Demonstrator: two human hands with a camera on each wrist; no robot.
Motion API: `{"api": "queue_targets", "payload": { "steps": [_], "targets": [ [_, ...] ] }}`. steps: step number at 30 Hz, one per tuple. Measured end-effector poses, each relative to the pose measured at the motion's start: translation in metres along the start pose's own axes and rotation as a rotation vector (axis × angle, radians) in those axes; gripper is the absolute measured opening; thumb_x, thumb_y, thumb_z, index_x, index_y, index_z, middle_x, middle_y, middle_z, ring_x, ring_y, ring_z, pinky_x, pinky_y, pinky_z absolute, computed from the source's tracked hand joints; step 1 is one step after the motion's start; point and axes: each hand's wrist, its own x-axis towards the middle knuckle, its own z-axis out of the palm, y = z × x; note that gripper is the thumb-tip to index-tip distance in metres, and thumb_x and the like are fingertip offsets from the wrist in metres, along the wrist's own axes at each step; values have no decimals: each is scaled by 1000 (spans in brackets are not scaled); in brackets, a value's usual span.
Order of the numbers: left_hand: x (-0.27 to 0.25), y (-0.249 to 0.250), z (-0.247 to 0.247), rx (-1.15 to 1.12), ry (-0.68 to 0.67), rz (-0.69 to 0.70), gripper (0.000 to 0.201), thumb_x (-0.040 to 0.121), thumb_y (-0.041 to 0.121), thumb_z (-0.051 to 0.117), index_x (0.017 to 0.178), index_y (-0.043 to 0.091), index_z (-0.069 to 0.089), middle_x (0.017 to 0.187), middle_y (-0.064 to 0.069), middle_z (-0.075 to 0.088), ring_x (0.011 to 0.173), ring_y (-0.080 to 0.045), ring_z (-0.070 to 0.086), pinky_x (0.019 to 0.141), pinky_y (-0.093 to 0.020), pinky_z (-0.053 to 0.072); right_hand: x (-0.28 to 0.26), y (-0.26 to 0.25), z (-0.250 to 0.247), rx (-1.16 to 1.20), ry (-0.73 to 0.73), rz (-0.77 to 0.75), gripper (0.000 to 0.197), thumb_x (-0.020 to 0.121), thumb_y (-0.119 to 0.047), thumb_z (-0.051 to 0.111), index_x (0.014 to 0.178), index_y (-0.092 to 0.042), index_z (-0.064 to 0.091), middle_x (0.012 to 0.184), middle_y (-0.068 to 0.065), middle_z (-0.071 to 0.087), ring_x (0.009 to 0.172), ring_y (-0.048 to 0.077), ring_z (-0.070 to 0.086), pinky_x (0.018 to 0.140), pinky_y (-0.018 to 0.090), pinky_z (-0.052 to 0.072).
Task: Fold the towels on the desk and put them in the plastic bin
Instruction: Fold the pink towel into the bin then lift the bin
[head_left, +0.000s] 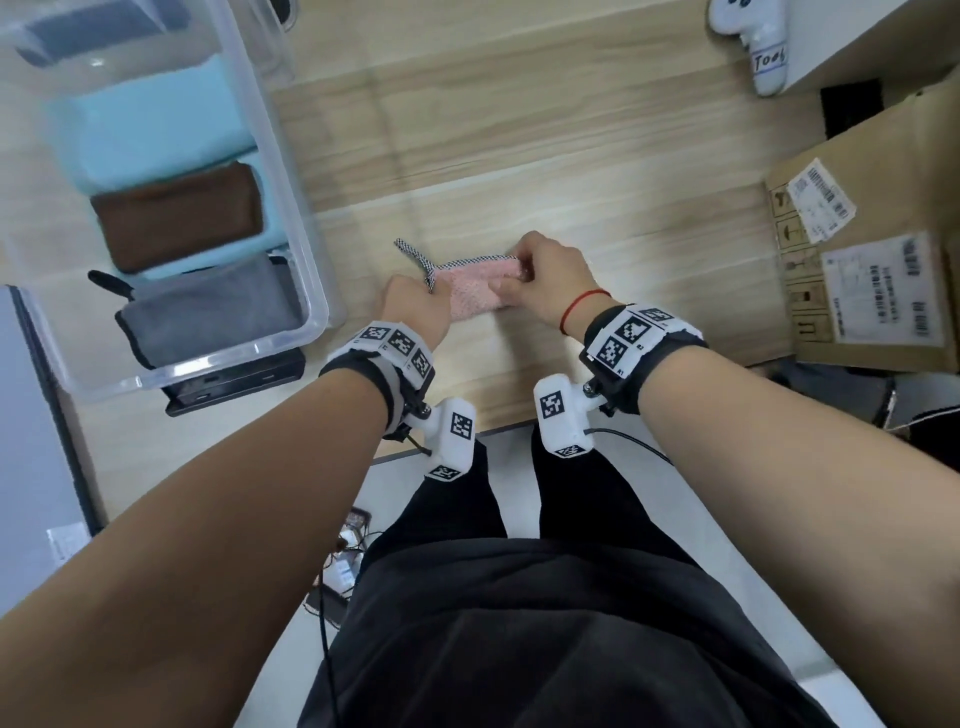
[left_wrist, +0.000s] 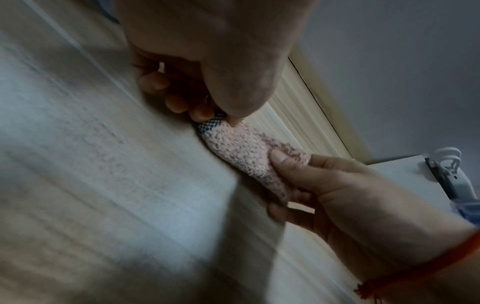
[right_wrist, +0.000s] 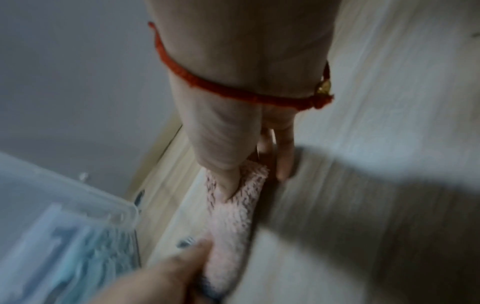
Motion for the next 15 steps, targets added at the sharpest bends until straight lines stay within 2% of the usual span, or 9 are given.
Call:
{"api": "queue_targets", "payload": {
  "steps": [3,5,6,8,9,10,11,14,15],
  "targets": [
    [-13,3,0,71,-31,-36,48,96,35,54,56,12,41,52,1,41,48,-18,41,41,-27,24,-9,-5,1,180,-11,15,30,85,-31,72,101,-14,53,73,-6,52,68,12,48,60,22,35],
    [-21,4,-2,94,-75,-65,43,96,36,53,68,4,55,62,-2,51,62,-22,49,40,-24,25,-15,-5,2,304,-1,24,26,85,-23,72,95,-17,49,64,-8,49,59,8,44,56,21,35],
    [-24,5,-5,104,-102,-86,45,95,39,52,80,-1,62,71,-6,57,68,-22,52,42,-24,28,-18,-6,1,360,2,19,25,86,-20,71,95,-17,48,62,-7,48,57,8,43,56,23,35],
    [-30,6,-11,103,-175,-95,55,95,49,48,93,-4,65,84,-11,67,71,-25,59,51,-29,46,-28,-10,-8,452,-2,-8,24,87,-15,69,94,-17,46,61,-4,48,55,8,43,55,24,36],
    [-35,9,-15,59,-191,-81,57,94,51,47,92,-2,66,90,-15,70,73,-26,64,63,-34,56,-34,-13,-16,494,-6,-32,23,89,-12,67,95,-16,45,61,-4,47,52,4,44,53,22,37],
    [-39,13,-18,-20,-202,-73,53,94,50,47,92,0,65,96,-17,71,77,-26,67,73,-39,59,-37,-17,-24,540,-15,-46,23,90,-7,64,96,-15,44,62,-4,48,48,0,45,52,19,38],
    [-42,18,-21,-118,-208,-71,47,96,47,48,95,2,64,102,-17,71,82,-24,70,78,-40,59,-39,-21,-32,598,-24,-59,24,91,-2,62,97,-14,43,63,-3,49,46,-3,47,53,19,41],
    [-64,41,-35,-502,-249,-83,34,100,32,49,117,5,58,112,-11,68,87,-19,71,74,-29,60,-47,-36,-64,754,-75,-141,30,91,8,57,94,-19,44,71,5,55,58,11,55,64,33,47],
    [-71,48,-43,-645,-270,-88,32,100,28,51,120,3,55,113,-12,67,88,-21,71,71,-28,60,-48,-42,-76,794,-100,-167,32,92,9,55,94,-20,44,73,6,56,60,13,57,64,34,49]
  ]
}}
